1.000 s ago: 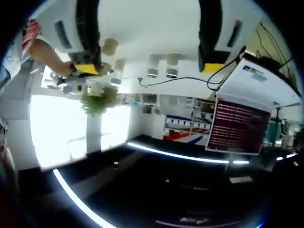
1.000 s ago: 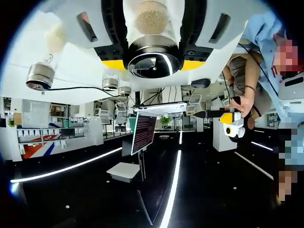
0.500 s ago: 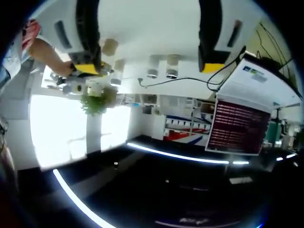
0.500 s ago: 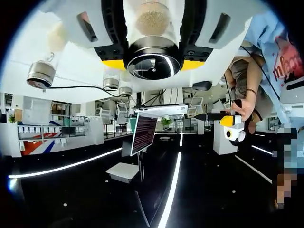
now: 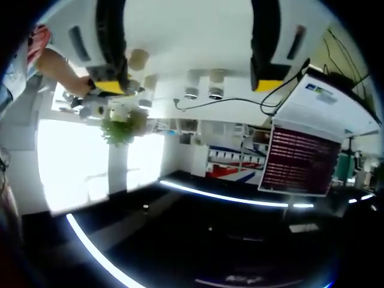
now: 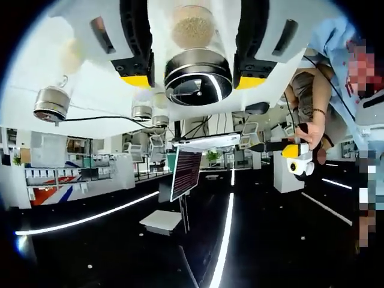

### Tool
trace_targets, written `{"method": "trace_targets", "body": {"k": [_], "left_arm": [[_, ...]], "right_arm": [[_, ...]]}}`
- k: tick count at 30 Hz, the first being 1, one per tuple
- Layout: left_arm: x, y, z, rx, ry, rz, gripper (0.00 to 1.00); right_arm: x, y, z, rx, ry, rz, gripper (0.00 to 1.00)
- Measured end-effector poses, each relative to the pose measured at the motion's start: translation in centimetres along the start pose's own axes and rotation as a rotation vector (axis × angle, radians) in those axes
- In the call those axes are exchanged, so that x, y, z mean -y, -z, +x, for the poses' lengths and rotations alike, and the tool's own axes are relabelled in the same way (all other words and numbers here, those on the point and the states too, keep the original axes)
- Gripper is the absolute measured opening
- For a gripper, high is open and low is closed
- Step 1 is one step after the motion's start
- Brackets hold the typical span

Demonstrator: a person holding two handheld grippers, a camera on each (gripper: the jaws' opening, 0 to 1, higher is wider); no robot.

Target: Rotate the seasoning bottle until the label or dispensing opening points toward the visible target arrow and the bottle remains upright within the marked orientation range

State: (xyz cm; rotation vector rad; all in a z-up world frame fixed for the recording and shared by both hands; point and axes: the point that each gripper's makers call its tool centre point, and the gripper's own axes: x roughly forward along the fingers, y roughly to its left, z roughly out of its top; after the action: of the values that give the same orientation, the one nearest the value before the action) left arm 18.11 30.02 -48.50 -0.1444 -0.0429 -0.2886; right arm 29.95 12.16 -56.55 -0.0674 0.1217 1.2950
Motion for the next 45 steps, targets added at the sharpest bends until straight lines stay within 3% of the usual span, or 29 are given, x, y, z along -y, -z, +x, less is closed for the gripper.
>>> {"method": "trace_targets", "body": {"k": [2, 6, 9, 15, 19, 27, 32, 35, 40, 45], "left_arm": [[0.0, 0.0, 0.0, -0.001, 0.002, -0.001, 0.89], [-0.1, 0.1, 0.1, -0.004, 0.003, -0.004, 0.89], [-0.1, 0.1, 0.1, -0.003, 0.002, -0.006, 0.89], [-0.2, -0.3, -0.2, 0.007, -0.007, 0.004, 0.89], [-0.1, 0.0, 0.0, 0.0, -0.006, 0.002, 0.89], [1.2, 0.5, 0.4, -0.027, 0.027, 0.033, 0.89], [1.6, 0.8, 0.7, -0.034, 0.048, 0.02, 0.89], [1.8, 0.4, 0.7, -0.015, 0.042, 0.006, 0.88], [2.4, -0.2, 0.5, -0.005, 0.006, 0.085, 0.88], [3.1, -0.2, 0.7, 0.001, 0.041, 0.081, 0.86]], "right_arm": [[-0.1, -0.3, -0.3, 0.007, -0.002, 0.001, 0.57], [-0.6, -1.3, -0.8, 0.041, -0.01, 0.015, 0.57], [-0.2, -1.1, -1.3, -0.008, 0.049, -0.069, 0.58], [-0.9, -1.7, -3.1, 0.0, 0.062, -0.048, 0.57], [-0.6, -1.8, -4.5, -0.02, 0.112, -0.052, 0.56], [-1.0, -2.1, -7.3, -0.014, 0.159, -0.062, 0.54], [-0.8, -1.7, -9.6, -0.027, 0.197, -0.039, 0.54], [-0.5, -1.2, -10.8, -0.033, 0.232, 0.027, 0.53], [-0.8, -0.9, -11.9, -0.028, 0.26, 0.014, 0.55], [-1.1, -0.8, -13.3, -0.012, 0.271, 0.0, 0.54]]}}
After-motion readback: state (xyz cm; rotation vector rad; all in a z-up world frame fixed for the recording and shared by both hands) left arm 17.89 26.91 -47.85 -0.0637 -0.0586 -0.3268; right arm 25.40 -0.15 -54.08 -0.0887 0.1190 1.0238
